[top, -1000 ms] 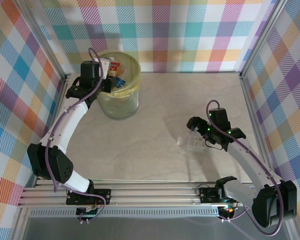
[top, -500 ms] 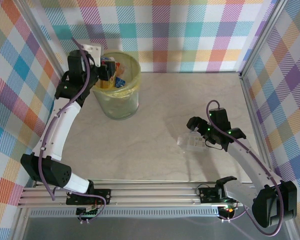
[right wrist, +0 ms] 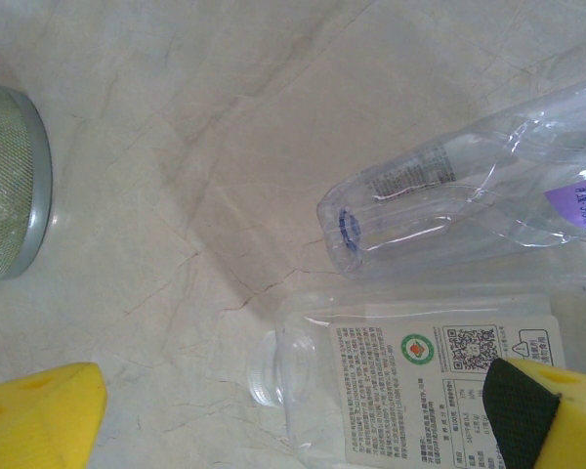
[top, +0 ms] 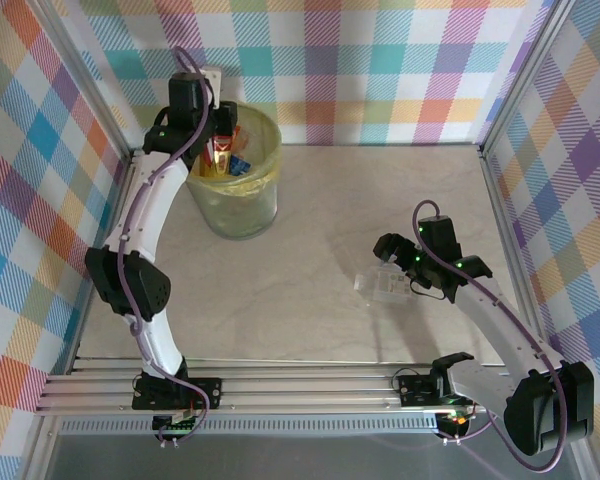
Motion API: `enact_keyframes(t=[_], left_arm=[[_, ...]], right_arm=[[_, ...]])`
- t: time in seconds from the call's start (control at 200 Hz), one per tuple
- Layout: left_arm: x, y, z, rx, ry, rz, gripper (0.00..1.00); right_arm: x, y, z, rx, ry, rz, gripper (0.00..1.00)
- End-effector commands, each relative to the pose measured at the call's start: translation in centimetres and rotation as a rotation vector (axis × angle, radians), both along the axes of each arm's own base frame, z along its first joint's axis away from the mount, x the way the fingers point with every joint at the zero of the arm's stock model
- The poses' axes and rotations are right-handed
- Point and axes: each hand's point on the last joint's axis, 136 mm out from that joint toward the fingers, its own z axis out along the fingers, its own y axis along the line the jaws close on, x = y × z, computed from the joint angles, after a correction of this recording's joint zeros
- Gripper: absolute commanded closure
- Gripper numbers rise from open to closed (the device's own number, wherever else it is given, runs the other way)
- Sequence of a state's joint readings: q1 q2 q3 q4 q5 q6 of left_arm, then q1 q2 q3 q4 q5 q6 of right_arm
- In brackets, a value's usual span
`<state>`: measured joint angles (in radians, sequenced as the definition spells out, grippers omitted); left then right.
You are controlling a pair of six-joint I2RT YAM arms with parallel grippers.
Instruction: Put the plastic bottles in the bin
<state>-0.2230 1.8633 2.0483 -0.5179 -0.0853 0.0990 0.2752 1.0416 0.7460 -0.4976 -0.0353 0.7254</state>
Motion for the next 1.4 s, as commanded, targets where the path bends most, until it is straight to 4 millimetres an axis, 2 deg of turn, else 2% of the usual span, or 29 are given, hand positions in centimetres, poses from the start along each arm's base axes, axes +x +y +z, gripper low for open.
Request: enact_keyframes(t=[0.0, 0.245, 0.495, 0.665, 0.78, 0.995, 1.085, 1.175, 1.285, 1.395], left_arm=[[-1.1, 0.3, 0.5, 0.038, 0.005, 0.024, 0.6], [-2.5, 0.8, -1.5, 0.039, 0.019, 0.035, 0.6], [-2.3, 0.7, -1.1, 0.027, -0.006, 0.036, 0.58], [-2.4, 0.3, -1.5, -0.006, -0.02, 0.029, 0.58], [-2.9, -0.4, -0.5, -0.035, -0.036, -0.001, 0.56], [-5.4, -1.6, 3.9, -0.092, -0.116, -0.053, 0.43], [-7.1, -2.9, 5.7, -0.112, -0.149, -0.109, 0.38], [-9.2, -5.0, 6.7, -0.119, -0.169, -0.195, 0.32], [-11.7, -8.7, 6.4, -0.105, -0.179, -0.329, 0.26], [-14.3, -13.4, 4.7, -0.076, -0.174, -0.477, 0.16]], right_arm=[[0.1, 0.0, 0.4, 0.003, -0.007, -0.002, 0.0], [0.1, 0.1, 0.3, 0.006, -0.007, 0.0, 0.0], [0.0, 0.0, 0.4, 0.005, -0.011, 0.001, 0.0], [-0.1, -0.1, 0.5, 0.0, -0.013, 0.0, 0.0], [-0.2, -0.4, 0.9, -0.025, -0.012, 0.001, 0.0], [-1.1, -1.9, 1.4, -0.087, 0.008, -0.037, 0.0], [-1.8, -3.1, 1.8, -0.136, 0.022, -0.074, 0.0], [-2.6, -4.5, 2.2, -0.185, 0.047, -0.114, 0.0], [-3.2, -5.9, 2.2, -0.192, 0.075, -0.158, 0.0], [-3.4, -6.9, 1.8, -0.151, 0.088, -0.194, 0.0]])
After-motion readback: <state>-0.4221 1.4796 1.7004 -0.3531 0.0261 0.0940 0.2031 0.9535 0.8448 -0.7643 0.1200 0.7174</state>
